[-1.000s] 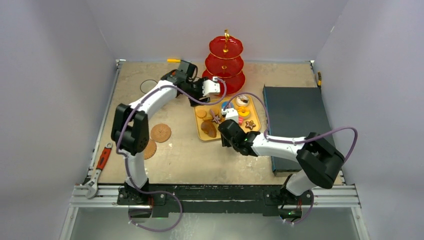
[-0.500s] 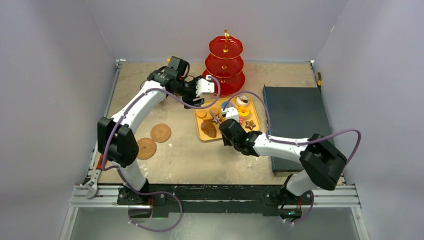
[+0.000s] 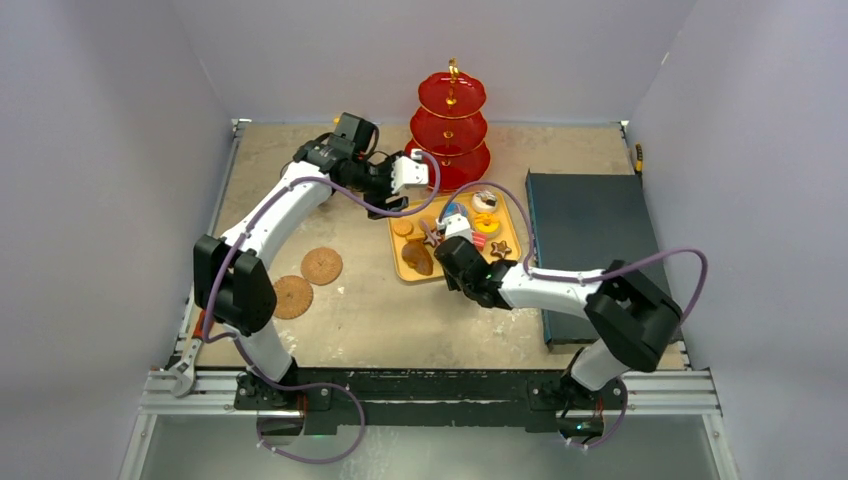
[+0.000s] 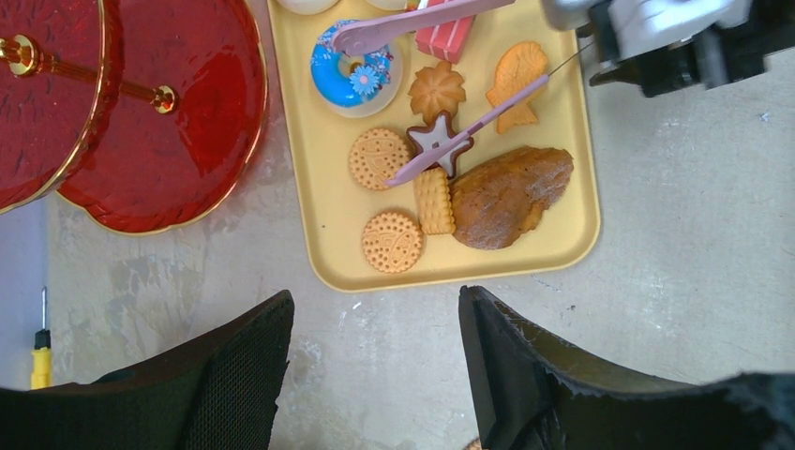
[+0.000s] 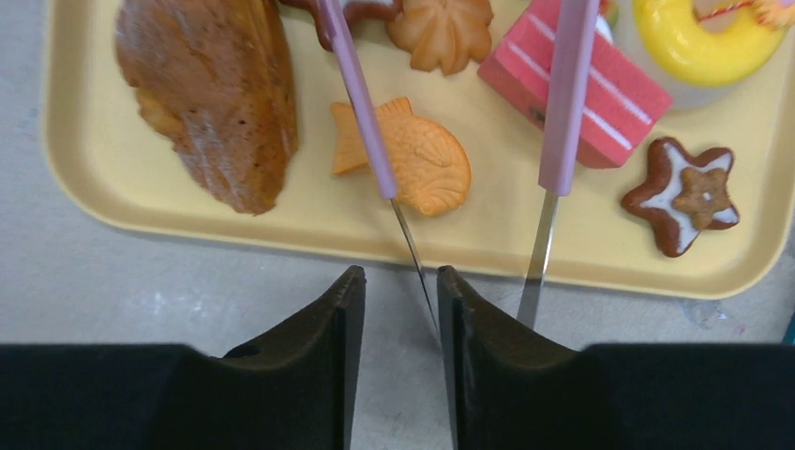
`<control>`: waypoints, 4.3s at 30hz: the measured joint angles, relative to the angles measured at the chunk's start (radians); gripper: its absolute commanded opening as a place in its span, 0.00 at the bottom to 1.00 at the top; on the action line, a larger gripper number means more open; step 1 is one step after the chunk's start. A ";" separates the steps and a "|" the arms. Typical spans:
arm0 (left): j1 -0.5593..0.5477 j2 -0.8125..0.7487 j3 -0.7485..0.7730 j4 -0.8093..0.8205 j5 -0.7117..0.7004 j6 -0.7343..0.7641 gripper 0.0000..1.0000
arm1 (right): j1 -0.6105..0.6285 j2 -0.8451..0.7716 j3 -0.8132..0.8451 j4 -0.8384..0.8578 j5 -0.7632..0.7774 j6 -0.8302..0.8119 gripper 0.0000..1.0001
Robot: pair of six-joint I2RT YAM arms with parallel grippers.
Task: Serve the afternoon tea
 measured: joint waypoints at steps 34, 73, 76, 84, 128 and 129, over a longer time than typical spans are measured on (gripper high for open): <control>-0.147 -0.330 -0.131 -0.167 -0.012 0.539 0.66 | -0.004 -0.215 0.294 -0.366 -0.378 -0.274 0.00; -0.012 -0.275 -0.087 -0.237 0.111 0.138 0.00 | -0.001 -0.365 0.516 -0.343 -0.470 -0.373 0.98; 0.040 -0.280 -0.145 -0.180 0.194 0.002 0.00 | -0.038 -0.414 0.556 -0.297 -0.473 -0.373 0.98; 0.061 -0.343 -0.200 -0.113 0.350 -0.217 0.00 | -0.330 -0.524 0.509 -0.171 -0.674 -0.317 0.98; 0.145 -0.383 -0.189 0.118 0.731 -0.682 0.01 | -0.341 -0.064 0.109 1.290 -1.239 0.120 0.98; 0.143 -0.383 -0.189 0.118 0.731 -0.682 0.01 | -0.340 -0.064 0.109 1.290 -1.232 0.117 0.98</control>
